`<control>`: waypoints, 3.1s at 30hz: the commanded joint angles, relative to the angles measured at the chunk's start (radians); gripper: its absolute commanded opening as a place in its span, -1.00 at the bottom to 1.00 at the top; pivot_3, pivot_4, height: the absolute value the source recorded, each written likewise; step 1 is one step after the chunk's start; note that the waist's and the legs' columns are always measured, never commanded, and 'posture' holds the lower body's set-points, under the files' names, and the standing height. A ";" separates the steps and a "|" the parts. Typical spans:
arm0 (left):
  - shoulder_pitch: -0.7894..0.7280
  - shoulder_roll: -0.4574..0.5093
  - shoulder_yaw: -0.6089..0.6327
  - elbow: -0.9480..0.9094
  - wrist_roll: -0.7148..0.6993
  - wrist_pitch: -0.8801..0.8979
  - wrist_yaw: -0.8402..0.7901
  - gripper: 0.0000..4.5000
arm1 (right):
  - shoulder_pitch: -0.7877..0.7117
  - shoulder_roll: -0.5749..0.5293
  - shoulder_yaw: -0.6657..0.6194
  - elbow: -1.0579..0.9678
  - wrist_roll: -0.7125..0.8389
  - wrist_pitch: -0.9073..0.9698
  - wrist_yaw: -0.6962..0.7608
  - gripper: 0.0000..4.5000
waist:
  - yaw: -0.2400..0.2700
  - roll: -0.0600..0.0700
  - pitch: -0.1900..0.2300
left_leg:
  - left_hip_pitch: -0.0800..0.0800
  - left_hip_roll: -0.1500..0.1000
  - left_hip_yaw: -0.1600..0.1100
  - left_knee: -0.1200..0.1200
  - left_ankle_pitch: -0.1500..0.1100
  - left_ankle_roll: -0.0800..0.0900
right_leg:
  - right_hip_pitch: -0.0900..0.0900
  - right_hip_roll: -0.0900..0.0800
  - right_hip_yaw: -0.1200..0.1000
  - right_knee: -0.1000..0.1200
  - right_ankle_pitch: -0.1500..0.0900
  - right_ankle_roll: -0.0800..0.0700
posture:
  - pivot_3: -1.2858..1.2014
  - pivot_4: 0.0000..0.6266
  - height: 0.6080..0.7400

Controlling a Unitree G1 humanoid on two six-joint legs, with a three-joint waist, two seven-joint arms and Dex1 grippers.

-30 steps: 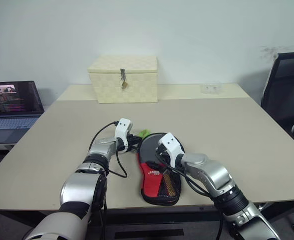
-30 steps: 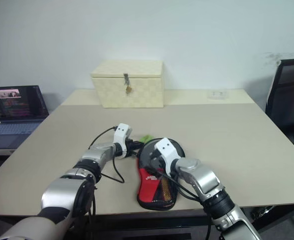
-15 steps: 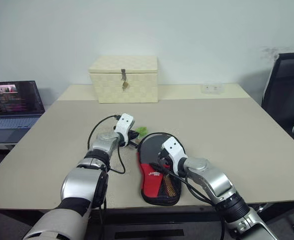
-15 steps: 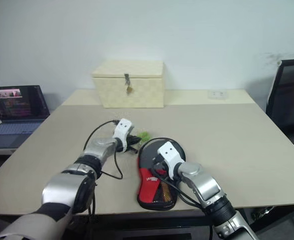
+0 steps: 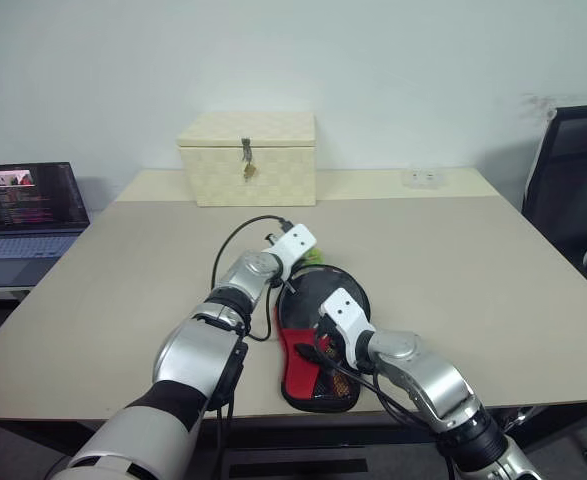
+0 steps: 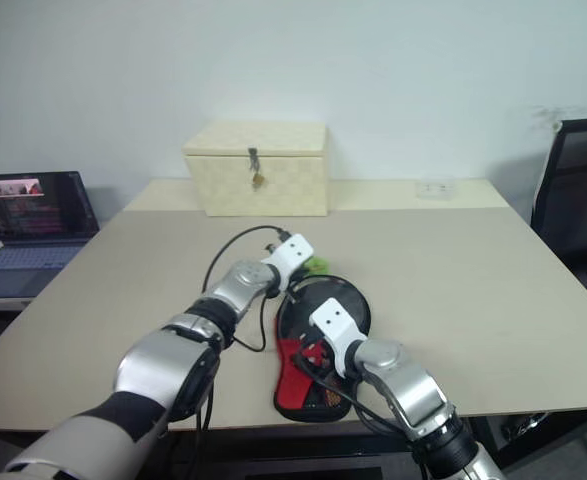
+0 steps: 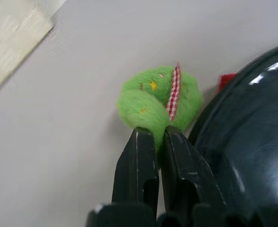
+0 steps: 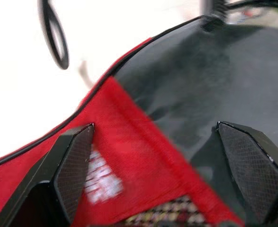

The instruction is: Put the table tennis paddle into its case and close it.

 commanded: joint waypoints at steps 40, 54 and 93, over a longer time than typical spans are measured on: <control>-0.187 -0.158 -0.367 -0.003 0.433 -0.277 0.367 -1.00 | 0.145 -0.014 0.092 -0.082 -0.006 0.167 -0.011 1.00 | 0.015 -0.001 -0.001 | -0.001 -0.004 0.000 -0.001 0.000 0.000 | 0.000 -0.004 0.000 -0.001 -0.002 0.003 | 0.03 -0.52 1.00; -0.162 -0.233 -0.391 -0.002 0.433 -0.344 0.330 -1.00 | 0.146 -0.003 0.090 -0.073 -0.016 0.155 -0.013 1.00 | 0.015 -0.001 -0.001 | -0.001 -0.005 0.000 -0.001 0.000 0.000 | 0.001 -0.004 0.000 -0.001 -0.002 0.004 | 0.03 -0.52 1.00; 0.242 0.035 0.250 -0.260 -0.402 -0.107 -0.702 0.99 | -0.054 -0.460 -0.366 -0.327 0.328 0.231 0.321 1.00 | -0.005 -0.002 -0.003 | -0.001 -0.005 -0.001 0.000 0.000 0.000 | 0.000 -0.004 0.000 0.000 0.000 -0.001 | 0.03 -0.52 1.00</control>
